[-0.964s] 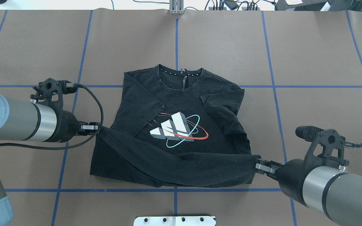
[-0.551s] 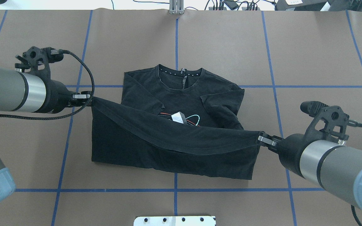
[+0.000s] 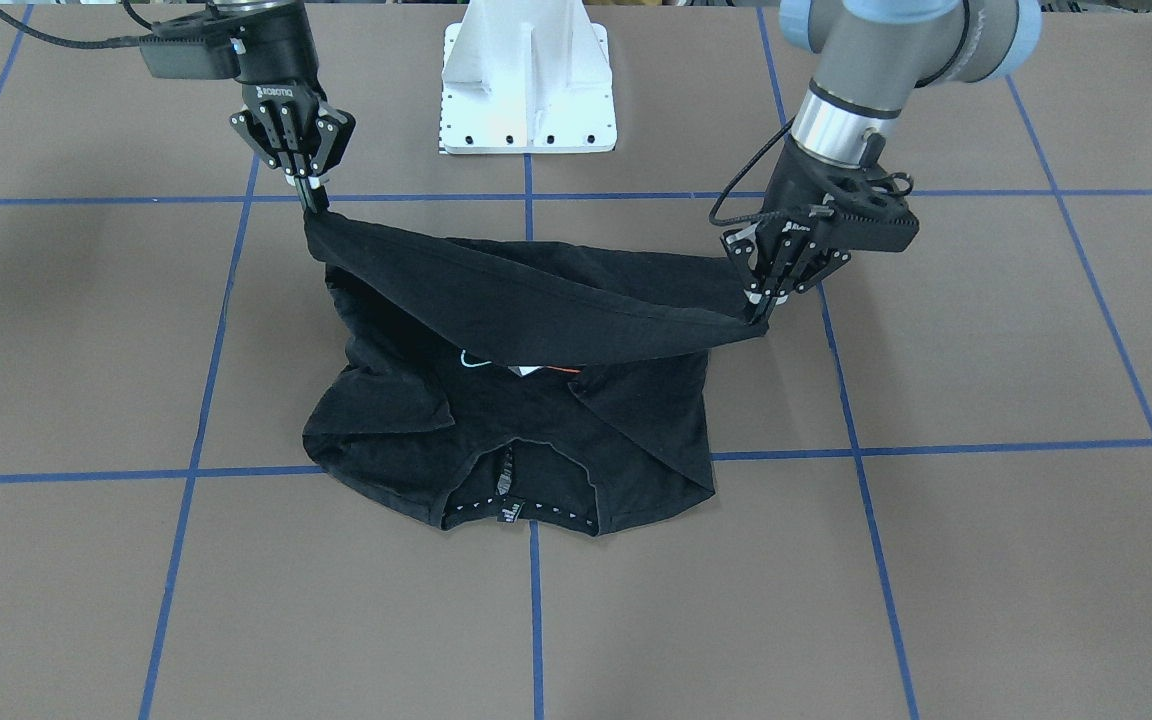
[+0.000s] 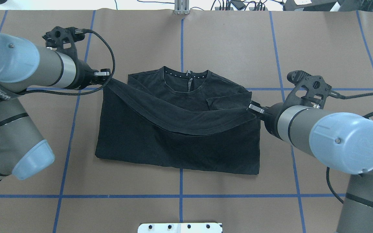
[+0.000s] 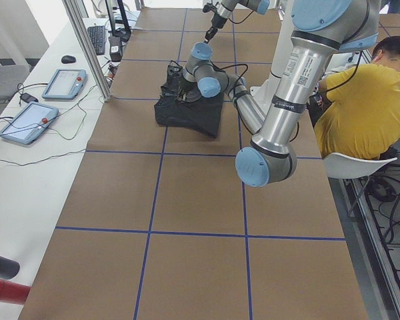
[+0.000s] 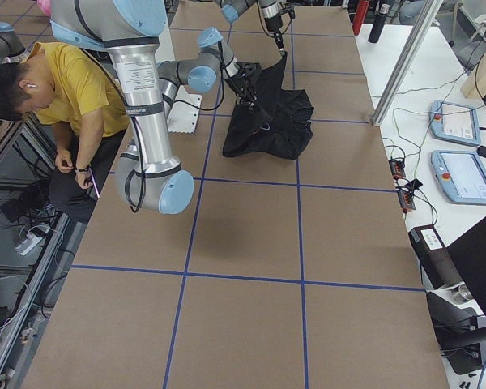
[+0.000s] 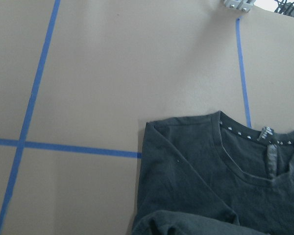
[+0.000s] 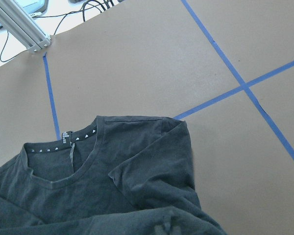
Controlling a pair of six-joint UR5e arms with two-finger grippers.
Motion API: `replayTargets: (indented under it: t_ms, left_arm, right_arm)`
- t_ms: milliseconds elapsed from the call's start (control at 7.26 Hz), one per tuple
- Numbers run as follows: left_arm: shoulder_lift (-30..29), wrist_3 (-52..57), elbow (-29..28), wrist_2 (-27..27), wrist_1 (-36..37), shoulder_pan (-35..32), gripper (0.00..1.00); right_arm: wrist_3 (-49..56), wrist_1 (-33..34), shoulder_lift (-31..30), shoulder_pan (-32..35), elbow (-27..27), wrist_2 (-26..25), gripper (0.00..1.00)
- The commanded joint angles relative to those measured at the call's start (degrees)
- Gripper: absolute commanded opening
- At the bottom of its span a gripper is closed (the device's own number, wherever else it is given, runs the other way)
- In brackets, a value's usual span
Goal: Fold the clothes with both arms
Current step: 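Lift the hem with both grippers and carry it toward the collar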
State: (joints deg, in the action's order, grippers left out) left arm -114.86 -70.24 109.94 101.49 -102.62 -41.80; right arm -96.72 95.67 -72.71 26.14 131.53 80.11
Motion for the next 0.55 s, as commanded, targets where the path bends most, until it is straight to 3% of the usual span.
replayTargets:
  t_ms: [0, 413]
  left_arm:
    - [-4.1, 0.9, -8.3, -2.8, -3.6, -0.2, 0.00]
    - [-6.3, 1.7, -14.4, -2.9, -5.6, -1.0, 0.00]
  right_arm:
    - [3.1, -0.4, 3.3, 6.4, -5.0, 4.3, 0.00]
    - [6.3, -0.6, 10.8, 12.9, -17.0, 7.8, 0.00]
